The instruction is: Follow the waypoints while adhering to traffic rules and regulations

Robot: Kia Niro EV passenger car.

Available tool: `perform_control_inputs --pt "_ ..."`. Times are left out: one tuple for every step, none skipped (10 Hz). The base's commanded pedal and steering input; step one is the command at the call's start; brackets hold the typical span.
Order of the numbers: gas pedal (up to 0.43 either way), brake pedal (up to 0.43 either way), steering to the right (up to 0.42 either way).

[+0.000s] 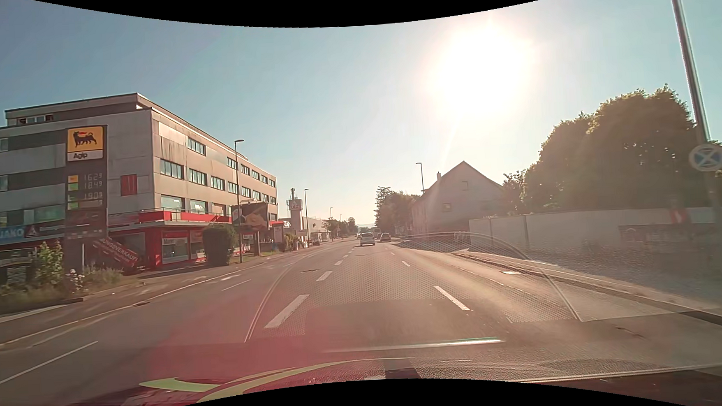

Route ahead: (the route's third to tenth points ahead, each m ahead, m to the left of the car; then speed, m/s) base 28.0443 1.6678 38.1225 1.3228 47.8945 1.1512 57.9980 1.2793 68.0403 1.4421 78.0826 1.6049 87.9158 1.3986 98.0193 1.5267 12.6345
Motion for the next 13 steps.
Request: perform_control_inputs --pt "0.079 0.000 -0.002" --pt "0.079 0.000 -0.002" --pt "0.087 0.000 -0.002" --pt "0.087 0.000 -0.002" --pt "0.087 0.000 -0.003" --pt "0.087 0.000 -0.004" --pt "0.087 0.000 -0.003" --pt "0.087 0.000 -0.003" --pt "0.087 0.000 -0.003" --pt "0.087 0.000 -0.003" --pt "0.087 0.000 -0.002" --pt "0.087 0.000 -0.002" --pt "0.087 0.000 -0.002"
